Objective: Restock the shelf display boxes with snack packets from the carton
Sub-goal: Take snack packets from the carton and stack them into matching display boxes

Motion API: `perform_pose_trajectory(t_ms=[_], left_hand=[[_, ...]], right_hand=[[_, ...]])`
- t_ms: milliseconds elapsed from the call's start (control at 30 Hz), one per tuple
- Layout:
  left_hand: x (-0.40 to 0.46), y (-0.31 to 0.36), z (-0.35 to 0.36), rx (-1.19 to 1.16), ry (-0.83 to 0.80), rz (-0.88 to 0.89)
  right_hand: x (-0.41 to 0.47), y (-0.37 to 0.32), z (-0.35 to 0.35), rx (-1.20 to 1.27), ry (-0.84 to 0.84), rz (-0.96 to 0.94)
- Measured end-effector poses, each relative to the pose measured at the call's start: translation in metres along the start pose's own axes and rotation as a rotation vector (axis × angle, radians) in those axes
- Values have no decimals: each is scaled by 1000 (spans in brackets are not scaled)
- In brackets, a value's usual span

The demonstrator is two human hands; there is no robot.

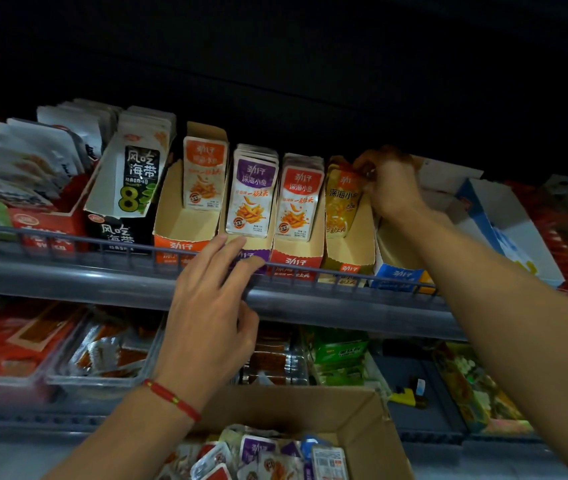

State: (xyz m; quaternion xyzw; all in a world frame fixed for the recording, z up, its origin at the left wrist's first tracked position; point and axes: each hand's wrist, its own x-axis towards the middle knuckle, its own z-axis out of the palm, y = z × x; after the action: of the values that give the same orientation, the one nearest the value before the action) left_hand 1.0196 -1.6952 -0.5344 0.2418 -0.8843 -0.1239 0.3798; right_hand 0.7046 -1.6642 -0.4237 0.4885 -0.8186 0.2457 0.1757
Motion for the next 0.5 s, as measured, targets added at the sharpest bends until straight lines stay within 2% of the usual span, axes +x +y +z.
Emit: perform_pose_trajectory(t_ms=[133,267,400,500], left_hand=[[-2,-1,2,0,2,19],[-9,0,3,6,8,62],[-24,10,6,-5,18,184],[-44,22,16,-9,-43,264]], right_hand=[[-4,1,-4,-24,19,-44],[-25,-1,-20,-23,116,-111],[-89,-15,-42,18,230,-238],[-152,-18,-44,93,187,-270]])
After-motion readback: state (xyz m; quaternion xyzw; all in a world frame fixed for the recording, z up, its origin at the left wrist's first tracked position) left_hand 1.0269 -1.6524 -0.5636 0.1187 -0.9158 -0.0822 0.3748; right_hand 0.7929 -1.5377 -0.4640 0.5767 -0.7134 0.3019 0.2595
